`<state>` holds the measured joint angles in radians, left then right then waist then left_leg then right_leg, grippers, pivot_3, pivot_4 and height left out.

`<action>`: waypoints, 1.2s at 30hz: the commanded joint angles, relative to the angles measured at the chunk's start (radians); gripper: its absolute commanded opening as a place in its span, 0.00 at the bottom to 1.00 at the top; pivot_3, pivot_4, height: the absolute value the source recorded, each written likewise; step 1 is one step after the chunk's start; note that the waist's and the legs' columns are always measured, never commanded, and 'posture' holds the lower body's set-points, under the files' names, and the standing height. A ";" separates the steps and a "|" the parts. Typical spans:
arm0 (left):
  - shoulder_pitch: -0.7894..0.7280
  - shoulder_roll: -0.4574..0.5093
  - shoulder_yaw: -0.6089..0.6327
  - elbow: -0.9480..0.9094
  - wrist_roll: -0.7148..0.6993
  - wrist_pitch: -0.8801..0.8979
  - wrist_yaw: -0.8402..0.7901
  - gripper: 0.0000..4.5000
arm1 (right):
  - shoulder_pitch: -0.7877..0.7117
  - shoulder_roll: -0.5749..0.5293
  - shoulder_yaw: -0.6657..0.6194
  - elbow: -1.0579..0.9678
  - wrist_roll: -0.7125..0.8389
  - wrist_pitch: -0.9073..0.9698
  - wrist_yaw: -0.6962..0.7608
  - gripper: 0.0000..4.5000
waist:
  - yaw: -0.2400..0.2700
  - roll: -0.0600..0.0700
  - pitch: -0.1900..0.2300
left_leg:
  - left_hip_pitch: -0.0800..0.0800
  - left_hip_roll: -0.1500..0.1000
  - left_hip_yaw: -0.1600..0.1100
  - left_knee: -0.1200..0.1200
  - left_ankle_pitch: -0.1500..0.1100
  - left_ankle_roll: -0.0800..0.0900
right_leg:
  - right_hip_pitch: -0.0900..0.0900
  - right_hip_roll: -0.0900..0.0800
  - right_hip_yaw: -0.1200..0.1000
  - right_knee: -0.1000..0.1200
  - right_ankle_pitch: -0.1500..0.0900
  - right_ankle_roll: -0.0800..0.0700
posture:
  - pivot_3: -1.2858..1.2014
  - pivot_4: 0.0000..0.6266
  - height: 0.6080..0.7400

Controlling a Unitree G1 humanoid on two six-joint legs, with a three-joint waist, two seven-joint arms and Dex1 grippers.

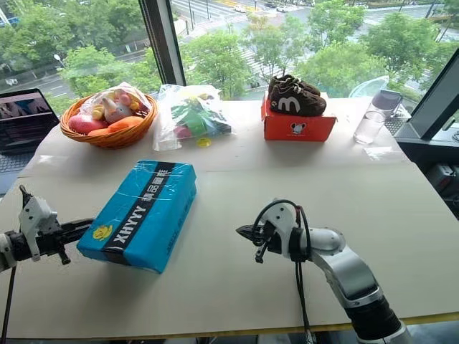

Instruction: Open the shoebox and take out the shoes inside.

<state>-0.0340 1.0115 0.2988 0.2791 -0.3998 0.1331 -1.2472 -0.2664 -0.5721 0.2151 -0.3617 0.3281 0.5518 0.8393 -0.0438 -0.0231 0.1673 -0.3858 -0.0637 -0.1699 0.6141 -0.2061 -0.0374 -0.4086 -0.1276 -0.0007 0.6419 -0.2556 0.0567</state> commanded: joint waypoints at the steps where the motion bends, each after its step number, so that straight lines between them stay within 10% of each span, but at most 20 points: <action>1: -0.033 0.041 0.019 0.007 -0.003 0.021 -0.028 0.01 | -0.024 -0.013 0.007 -0.031 0.009 0.003 0.027 0.00 | 0.002 0.000 0.000 | 0.000 0.000 0.000 0.000 0.000 0.000 | 0.000 0.000 0.000 0.000 0.000 0.000 | 0.52 0.24 1.00; 13: -0.360 -0.051 -0.278 0.275 0.313 -0.206 0.032 0.01 | -0.266 0.209 0.266 0.325 -0.250 -0.123 -0.039 0.00 | -0.001 0.000 0.001 | 0.004 0.010 0.000 0.001 0.004 -0.006 | 0.000 0.012 0.001 0.005 0.004 -0.004 | 0.52 0.24 1.00; 21: -0.345 -0.127 -0.350 0.080 0.289 -0.162 -0.017 0.01 | -0.335 0.321 0.232 0.448 -0.292 -0.175 -0.108 0.00 | 0.003 0.000 0.001 | -0.001 0.010 0.003 0.001 0.006 -0.009 | -0.010 0.014 0.008 0.009 0.007 -0.009 | 0.52 0.24 1.00; 36: -0.404 -0.358 -0.490 -0.121 0.339 -0.067 0.061 0.01 | -0.240 0.146 0.060 0.345 -0.277 -0.127 -0.047 0.00 | 0.010 0.000 0.001 | -0.004 0.007 0.003 0.010 0.006 -0.008 | -0.007 0.015 0.013 0.009 0.008 -0.007 | 0.52 0.24 1.00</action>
<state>-0.4131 0.6868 -0.1509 0.1699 -0.0575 0.1037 -1.1878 -0.5111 -0.4299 0.2851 0.0381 0.0343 0.4190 0.7854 -0.0334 -0.0231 0.1681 -0.3896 -0.0568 -0.1665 0.6257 -0.2007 -0.0454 -0.4142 -0.1126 0.0121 0.6503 -0.2469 0.0505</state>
